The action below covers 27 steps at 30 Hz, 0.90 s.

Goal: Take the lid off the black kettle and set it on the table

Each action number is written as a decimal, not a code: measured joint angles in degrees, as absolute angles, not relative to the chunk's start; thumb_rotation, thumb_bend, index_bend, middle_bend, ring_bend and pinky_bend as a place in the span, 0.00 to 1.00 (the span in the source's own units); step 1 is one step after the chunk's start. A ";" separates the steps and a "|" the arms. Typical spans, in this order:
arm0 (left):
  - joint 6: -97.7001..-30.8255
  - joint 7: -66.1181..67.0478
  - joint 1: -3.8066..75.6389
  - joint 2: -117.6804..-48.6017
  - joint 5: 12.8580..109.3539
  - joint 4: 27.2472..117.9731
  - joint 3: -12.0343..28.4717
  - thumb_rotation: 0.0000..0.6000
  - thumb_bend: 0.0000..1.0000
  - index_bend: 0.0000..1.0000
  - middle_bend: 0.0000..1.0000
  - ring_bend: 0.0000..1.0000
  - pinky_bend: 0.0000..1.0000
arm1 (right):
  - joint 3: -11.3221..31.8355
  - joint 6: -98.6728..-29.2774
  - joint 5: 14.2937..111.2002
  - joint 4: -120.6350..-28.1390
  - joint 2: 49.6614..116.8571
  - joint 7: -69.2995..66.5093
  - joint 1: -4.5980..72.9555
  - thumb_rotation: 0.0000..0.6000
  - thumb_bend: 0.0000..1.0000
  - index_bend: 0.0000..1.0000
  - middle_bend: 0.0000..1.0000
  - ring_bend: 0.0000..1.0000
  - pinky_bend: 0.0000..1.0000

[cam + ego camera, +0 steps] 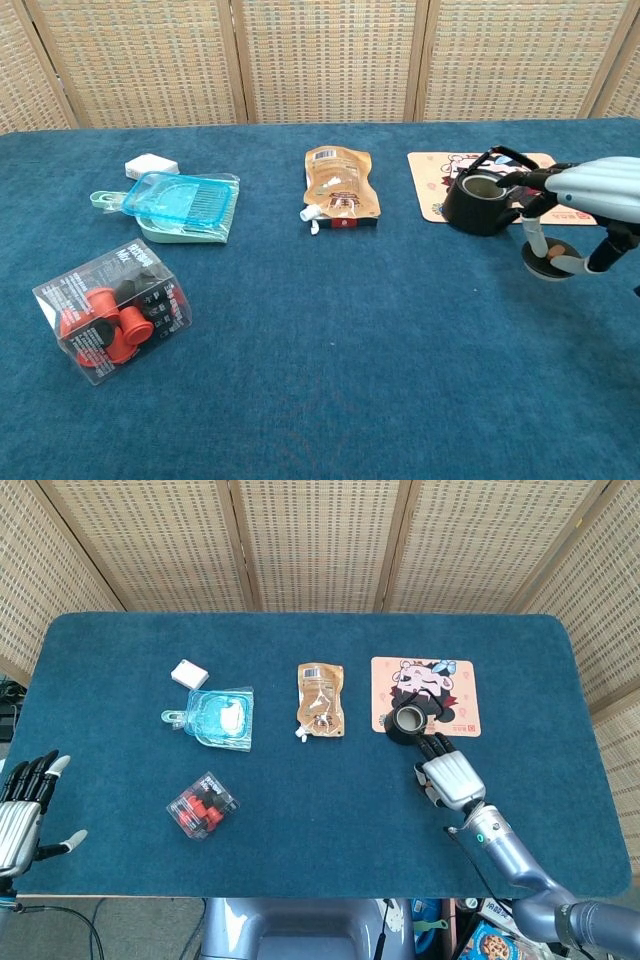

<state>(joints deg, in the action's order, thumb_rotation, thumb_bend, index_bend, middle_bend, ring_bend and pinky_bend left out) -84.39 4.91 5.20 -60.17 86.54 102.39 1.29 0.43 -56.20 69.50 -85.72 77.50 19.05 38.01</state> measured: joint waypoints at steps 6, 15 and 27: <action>-84.02 5.24 5.36 -60.25 86.52 102.44 1.23 1.00 0.17 0.00 0.00 0.00 0.00 | 0.71 -55.30 69.60 -85.56 77.45 17.94 37.30 1.00 0.09 0.14 0.00 0.00 0.08; -83.95 4.26 5.38 -59.98 86.52 102.36 1.24 1.00 0.17 0.00 0.00 0.00 0.00 | 1.26 -60.90 73.22 -90.38 73.66 15.45 34.46 1.00 0.03 0.11 0.00 0.00 0.08; -84.68 2.30 5.05 -59.53 87.16 101.82 1.17 1.00 0.17 0.00 0.00 0.00 0.00 | -2.72 -82.19 82.85 -93.18 68.90 9.76 19.21 1.00 0.00 0.10 0.00 0.00 0.00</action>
